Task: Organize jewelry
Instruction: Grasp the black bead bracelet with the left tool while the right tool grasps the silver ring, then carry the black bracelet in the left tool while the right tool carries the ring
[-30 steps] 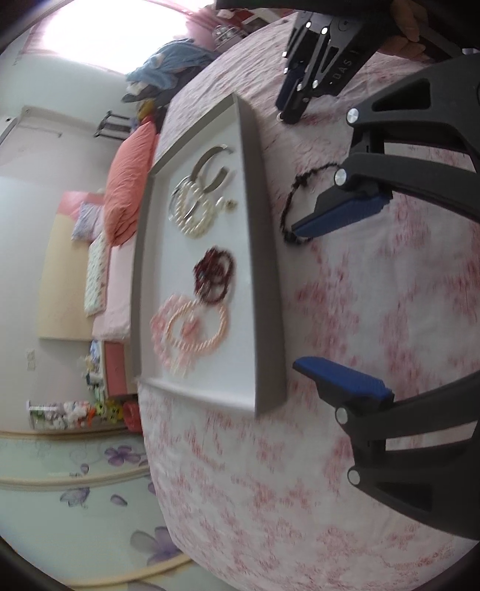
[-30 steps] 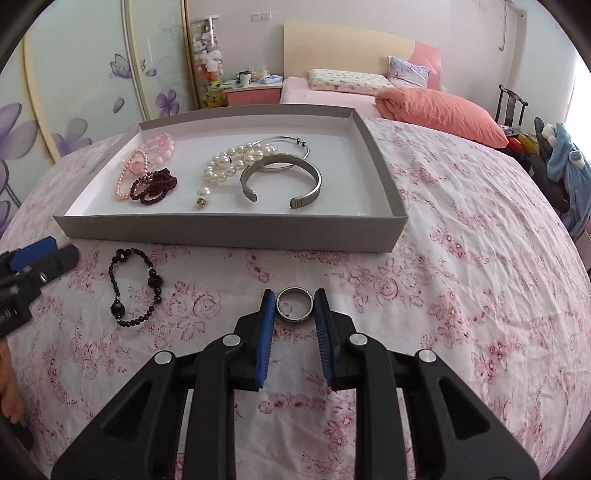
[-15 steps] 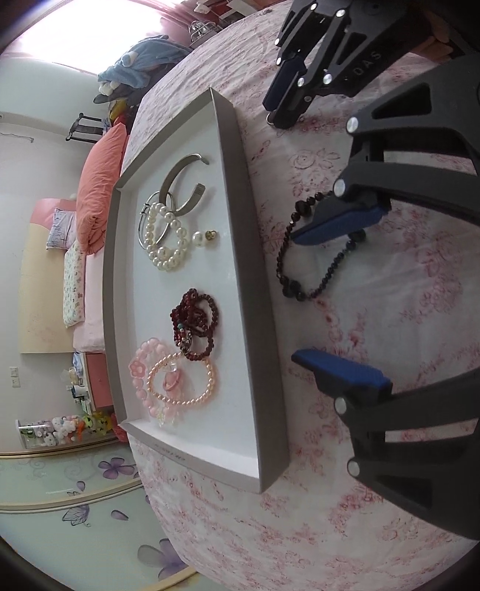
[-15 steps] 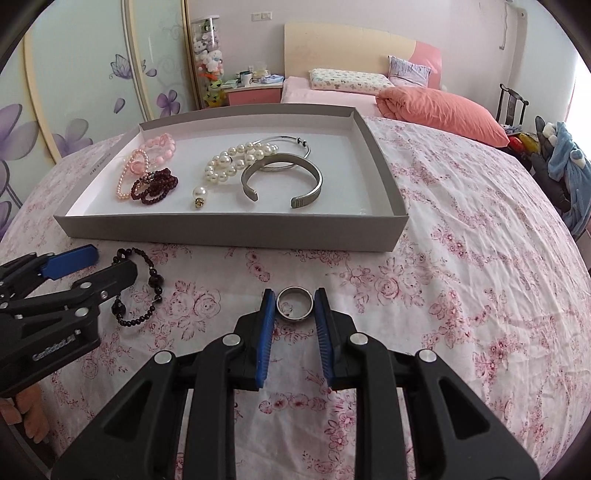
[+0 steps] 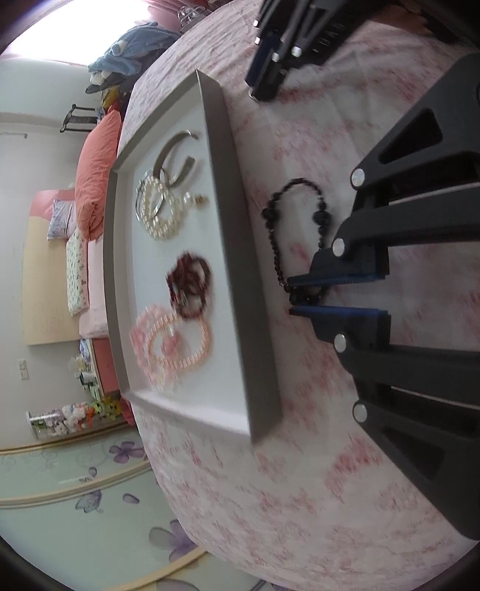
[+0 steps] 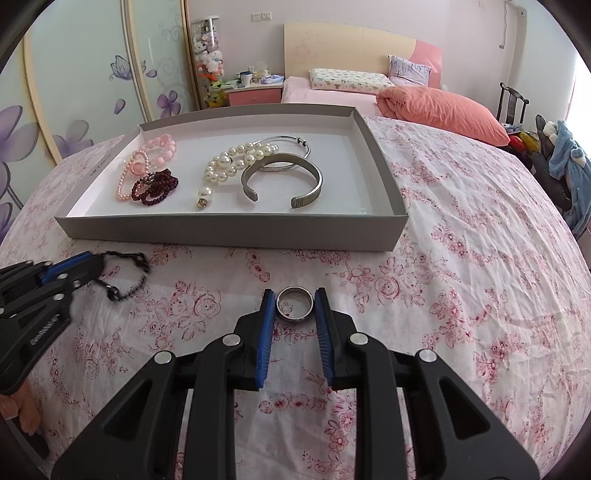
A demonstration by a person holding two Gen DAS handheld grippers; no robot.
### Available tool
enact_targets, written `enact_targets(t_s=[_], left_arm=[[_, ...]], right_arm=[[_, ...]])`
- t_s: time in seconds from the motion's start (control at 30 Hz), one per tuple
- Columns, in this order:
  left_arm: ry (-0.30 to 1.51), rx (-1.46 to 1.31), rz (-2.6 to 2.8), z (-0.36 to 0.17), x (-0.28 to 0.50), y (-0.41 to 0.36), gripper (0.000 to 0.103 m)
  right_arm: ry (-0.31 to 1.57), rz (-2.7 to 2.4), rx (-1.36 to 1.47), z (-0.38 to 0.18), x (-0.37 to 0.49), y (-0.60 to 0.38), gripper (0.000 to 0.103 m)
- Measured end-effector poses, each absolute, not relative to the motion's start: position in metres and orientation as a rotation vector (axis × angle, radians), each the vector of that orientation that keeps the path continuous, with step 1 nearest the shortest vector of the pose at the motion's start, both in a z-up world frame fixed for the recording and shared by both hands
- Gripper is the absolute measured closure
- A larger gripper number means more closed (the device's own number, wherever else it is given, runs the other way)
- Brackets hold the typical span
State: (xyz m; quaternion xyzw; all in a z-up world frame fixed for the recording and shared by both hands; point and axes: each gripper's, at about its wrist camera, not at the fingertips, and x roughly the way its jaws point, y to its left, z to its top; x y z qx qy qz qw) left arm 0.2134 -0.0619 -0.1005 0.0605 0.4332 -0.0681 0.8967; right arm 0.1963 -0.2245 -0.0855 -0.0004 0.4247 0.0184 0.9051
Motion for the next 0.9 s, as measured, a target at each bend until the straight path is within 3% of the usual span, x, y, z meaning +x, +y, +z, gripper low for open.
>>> enact_targets(t_s=[0.17, 0.53, 0.63, 0.77, 0.9], left_arm=[[0.894, 0.109, -0.101, -0.100, 0.204, -0.036, 0.091], [0.898, 0.064, -0.103, -0.099, 0.204, -0.030, 0.077], [0.899, 0.058, -0.105, -0.099, 0.204, -0.028, 0.078], [0.898, 0.043, -0.103, -0.099, 0.205, -0.026, 0.091], [0.898, 0.034, -0.107, -0.099, 0.205, -0.024, 0.091]], right_arm=[[0.877, 0.038, -0.001, -0.085, 0.196, -0.225, 0.080], [0.878, 0.039, 0.001, -0.086, 0.196, -0.225, 0.080], [0.877, 0.039, 0.001, -0.085, 0.196, -0.225, 0.080], [0.878, 0.040, 0.003, -0.085, 0.197, -0.223, 0.080], [0.878, 0.040, 0.003, -0.085, 0.197, -0.223, 0.080]])
